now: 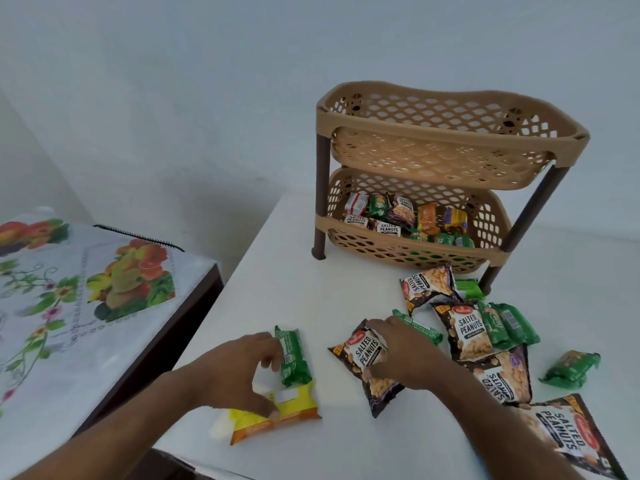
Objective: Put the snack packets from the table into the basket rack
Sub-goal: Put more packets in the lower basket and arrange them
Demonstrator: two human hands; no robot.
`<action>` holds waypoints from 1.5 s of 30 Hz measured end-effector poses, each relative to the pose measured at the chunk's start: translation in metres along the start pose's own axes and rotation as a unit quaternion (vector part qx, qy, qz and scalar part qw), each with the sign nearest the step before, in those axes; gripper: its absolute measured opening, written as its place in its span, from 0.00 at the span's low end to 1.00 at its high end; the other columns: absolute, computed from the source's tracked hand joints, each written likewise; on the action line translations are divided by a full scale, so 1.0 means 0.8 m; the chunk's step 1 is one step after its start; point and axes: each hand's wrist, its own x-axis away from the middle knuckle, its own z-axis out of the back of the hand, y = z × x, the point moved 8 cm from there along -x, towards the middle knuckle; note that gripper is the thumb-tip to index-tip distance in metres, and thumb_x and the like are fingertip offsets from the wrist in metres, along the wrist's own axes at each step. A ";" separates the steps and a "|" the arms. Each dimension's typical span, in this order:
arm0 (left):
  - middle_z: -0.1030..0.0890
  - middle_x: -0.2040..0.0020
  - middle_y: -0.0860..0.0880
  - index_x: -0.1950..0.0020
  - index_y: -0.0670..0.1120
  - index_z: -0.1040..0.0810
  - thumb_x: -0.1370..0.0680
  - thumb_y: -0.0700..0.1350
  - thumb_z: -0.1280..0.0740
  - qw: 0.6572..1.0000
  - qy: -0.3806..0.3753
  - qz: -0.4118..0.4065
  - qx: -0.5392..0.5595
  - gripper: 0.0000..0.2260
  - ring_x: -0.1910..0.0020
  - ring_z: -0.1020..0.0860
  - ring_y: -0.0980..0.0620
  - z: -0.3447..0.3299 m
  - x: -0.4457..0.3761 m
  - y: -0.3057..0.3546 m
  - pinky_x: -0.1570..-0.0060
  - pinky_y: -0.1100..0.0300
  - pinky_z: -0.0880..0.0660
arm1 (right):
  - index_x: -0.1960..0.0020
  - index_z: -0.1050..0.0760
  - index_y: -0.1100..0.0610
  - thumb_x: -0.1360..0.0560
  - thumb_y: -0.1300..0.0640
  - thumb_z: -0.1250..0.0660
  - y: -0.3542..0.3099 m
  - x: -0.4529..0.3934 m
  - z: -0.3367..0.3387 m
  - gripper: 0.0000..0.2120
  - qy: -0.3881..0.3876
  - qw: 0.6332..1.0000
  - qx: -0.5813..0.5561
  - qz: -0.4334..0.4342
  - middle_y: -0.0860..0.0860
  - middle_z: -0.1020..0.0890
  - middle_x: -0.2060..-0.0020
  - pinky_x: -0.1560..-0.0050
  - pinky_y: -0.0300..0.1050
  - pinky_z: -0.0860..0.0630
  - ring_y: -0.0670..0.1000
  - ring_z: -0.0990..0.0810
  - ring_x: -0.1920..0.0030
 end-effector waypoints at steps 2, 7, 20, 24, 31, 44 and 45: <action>0.29 0.52 0.62 0.56 0.63 0.35 0.41 0.69 0.26 1.000 -0.016 0.004 -0.020 0.25 0.56 0.31 0.65 -0.014 0.004 0.000 0.57 0.65 0.31 | 0.28 0.36 0.47 0.31 0.45 0.25 0.002 0.000 -0.003 0.36 0.011 1.000 -0.006 -0.013 0.50 0.26 0.38 0.40 0.50 0.27 0.53 0.27 0.37; 0.29 0.52 0.62 0.52 0.62 0.32 0.42 0.70 0.27 0.999 -0.019 0.005 -0.029 0.25 0.56 0.30 0.64 -0.035 -0.002 0.001 0.57 0.63 0.30 | 0.31 0.33 0.48 0.27 0.53 0.29 0.009 -0.001 0.011 0.26 0.101 0.992 -0.060 -0.049 0.51 0.24 0.42 0.48 0.52 0.21 0.54 0.21 0.46; 0.22 0.42 0.55 0.34 0.55 0.26 0.25 0.59 0.38 0.986 0.120 -0.013 -0.117 0.21 0.45 0.23 0.52 -0.028 -0.038 0.022 0.46 0.57 0.28 | 0.28 0.35 0.47 0.27 0.35 0.36 0.001 0.007 -0.003 0.31 0.087 0.994 0.052 -0.049 0.52 0.28 0.34 0.36 0.52 0.28 0.56 0.29 0.33; 0.22 0.44 0.55 0.35 0.55 0.26 0.24 0.60 0.39 0.986 0.101 -0.023 -0.129 0.20 0.46 0.24 0.51 -0.033 -0.044 0.029 0.49 0.58 0.28 | 0.29 0.37 0.46 0.28 0.39 0.32 0.000 0.009 -0.004 0.31 0.081 0.994 0.062 -0.050 0.53 0.27 0.36 0.39 0.50 0.26 0.56 0.26 0.37; 0.22 0.44 0.58 0.35 0.57 0.26 0.24 0.61 0.40 0.992 0.106 -0.033 -0.067 0.19 0.45 0.26 0.57 -0.009 -0.058 0.030 0.48 0.61 0.28 | 0.31 0.34 0.43 0.31 0.50 0.32 0.008 0.015 0.032 0.29 0.128 0.986 -0.092 -0.054 0.47 0.20 0.49 0.58 0.43 0.24 0.50 0.21 0.51; 0.26 0.43 0.64 0.29 0.58 0.32 0.19 0.55 0.39 0.980 0.188 -0.039 0.054 0.18 0.47 0.28 0.64 0.052 -0.083 0.034 0.47 0.72 0.33 | 0.41 0.25 0.39 0.31 0.53 0.29 0.018 0.036 0.149 0.20 0.214 0.943 -0.251 -0.030 0.43 0.18 0.61 0.70 0.38 0.25 0.43 0.22 0.68; 0.26 0.44 0.64 0.31 0.60 0.32 0.19 0.55 0.38 0.976 0.202 -0.041 0.064 0.17 0.47 0.27 0.65 0.063 -0.086 0.038 0.48 0.71 0.32 | 0.43 0.24 0.38 0.32 0.53 0.28 0.017 0.038 0.161 0.20 0.224 0.939 -0.259 -0.022 0.42 0.17 0.62 0.70 0.37 0.24 0.43 0.20 0.67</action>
